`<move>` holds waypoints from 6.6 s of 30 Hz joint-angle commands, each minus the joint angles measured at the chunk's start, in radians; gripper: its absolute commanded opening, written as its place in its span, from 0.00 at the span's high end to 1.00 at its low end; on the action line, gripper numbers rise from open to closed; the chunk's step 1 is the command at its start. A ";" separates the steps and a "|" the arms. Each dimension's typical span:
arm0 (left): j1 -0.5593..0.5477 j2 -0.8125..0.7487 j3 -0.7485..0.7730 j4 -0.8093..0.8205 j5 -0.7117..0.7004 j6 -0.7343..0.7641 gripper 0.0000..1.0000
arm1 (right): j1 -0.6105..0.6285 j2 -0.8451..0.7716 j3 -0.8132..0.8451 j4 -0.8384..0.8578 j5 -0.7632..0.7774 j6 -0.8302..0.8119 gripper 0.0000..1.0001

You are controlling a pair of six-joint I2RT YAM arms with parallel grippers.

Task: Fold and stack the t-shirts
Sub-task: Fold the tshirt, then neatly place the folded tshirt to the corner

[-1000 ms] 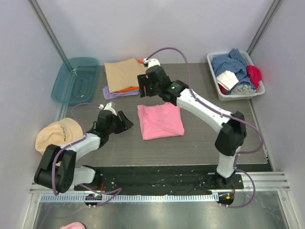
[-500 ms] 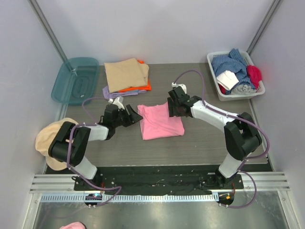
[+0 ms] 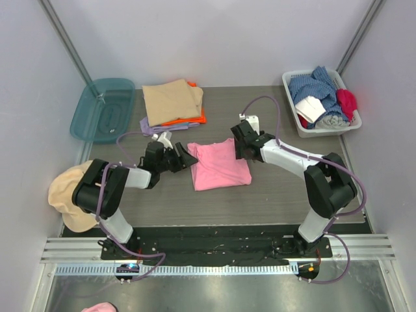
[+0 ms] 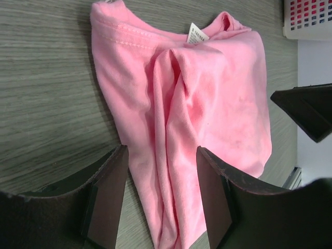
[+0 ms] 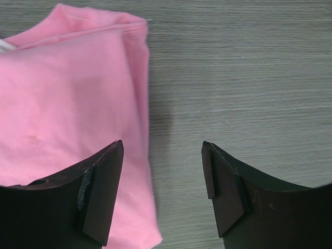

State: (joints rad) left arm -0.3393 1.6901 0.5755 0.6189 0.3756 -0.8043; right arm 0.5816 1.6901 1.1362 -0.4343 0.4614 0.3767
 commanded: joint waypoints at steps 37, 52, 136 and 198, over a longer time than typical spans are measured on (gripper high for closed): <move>-0.092 0.106 0.032 -0.028 -0.021 0.040 0.35 | -0.049 0.112 -0.073 0.089 -0.061 0.053 0.30; -0.127 0.186 0.087 0.001 -0.015 0.022 0.52 | -0.051 0.111 -0.076 0.086 -0.070 0.050 0.30; -0.003 0.672 1.752 -0.857 -0.604 0.676 1.00 | -0.072 -0.193 -0.405 0.157 -0.010 0.238 0.24; 0.335 0.486 1.317 -0.712 -0.293 0.610 1.00 | -0.072 -0.148 -0.383 0.160 -0.015 0.229 0.25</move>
State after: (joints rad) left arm -0.0109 2.1963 1.8736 -0.1688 0.0441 -0.1764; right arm 0.5129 1.5181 0.7410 -0.2829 0.4339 0.6003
